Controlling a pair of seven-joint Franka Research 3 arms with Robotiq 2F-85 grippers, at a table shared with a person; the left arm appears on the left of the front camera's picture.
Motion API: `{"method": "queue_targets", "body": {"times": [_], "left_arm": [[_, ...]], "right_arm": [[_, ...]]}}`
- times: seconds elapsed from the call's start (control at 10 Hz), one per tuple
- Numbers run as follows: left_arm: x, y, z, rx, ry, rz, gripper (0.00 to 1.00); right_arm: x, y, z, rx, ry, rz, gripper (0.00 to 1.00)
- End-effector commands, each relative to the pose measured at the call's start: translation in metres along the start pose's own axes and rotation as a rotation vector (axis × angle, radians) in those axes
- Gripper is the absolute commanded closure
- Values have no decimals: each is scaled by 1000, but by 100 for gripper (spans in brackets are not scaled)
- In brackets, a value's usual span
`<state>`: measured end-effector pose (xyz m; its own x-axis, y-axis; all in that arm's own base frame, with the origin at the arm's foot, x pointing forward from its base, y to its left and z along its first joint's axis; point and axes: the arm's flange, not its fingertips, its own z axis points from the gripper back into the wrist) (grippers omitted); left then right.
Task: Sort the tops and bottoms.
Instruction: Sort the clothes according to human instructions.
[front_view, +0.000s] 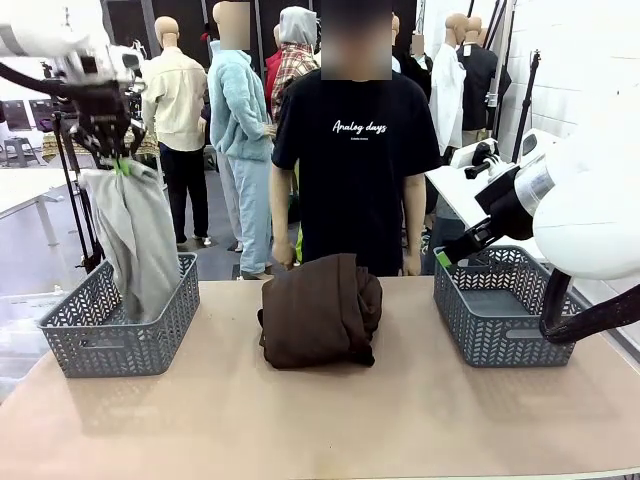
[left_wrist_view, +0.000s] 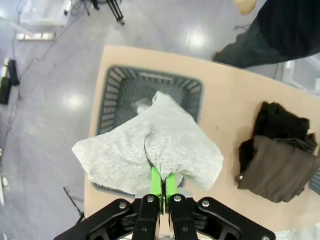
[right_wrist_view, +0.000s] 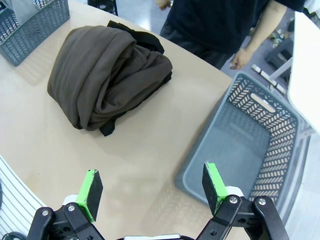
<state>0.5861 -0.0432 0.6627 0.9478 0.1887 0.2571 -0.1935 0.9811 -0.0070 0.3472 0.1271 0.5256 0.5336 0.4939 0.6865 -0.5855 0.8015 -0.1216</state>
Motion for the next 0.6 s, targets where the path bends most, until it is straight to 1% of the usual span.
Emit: {"method": "queue_targets", "body": {"times": [0.0, 0.1, 0.4, 0.5], "left_arm": [[-12, 20, 8, 30, 63, 25, 100], [0, 0, 0, 0, 0, 0, 100], [0, 0, 0, 0, 0, 0, 100], [-3, 1, -5, 5, 24, 1, 100]], "right_arm": [[0, 0, -1, 10, 0, -9, 0], [0, 0, -1, 10, 0, -9, 0], [0, 0, -1, 10, 0, -9, 0], [0, 0, -1, 10, 0, -9, 0]]}}
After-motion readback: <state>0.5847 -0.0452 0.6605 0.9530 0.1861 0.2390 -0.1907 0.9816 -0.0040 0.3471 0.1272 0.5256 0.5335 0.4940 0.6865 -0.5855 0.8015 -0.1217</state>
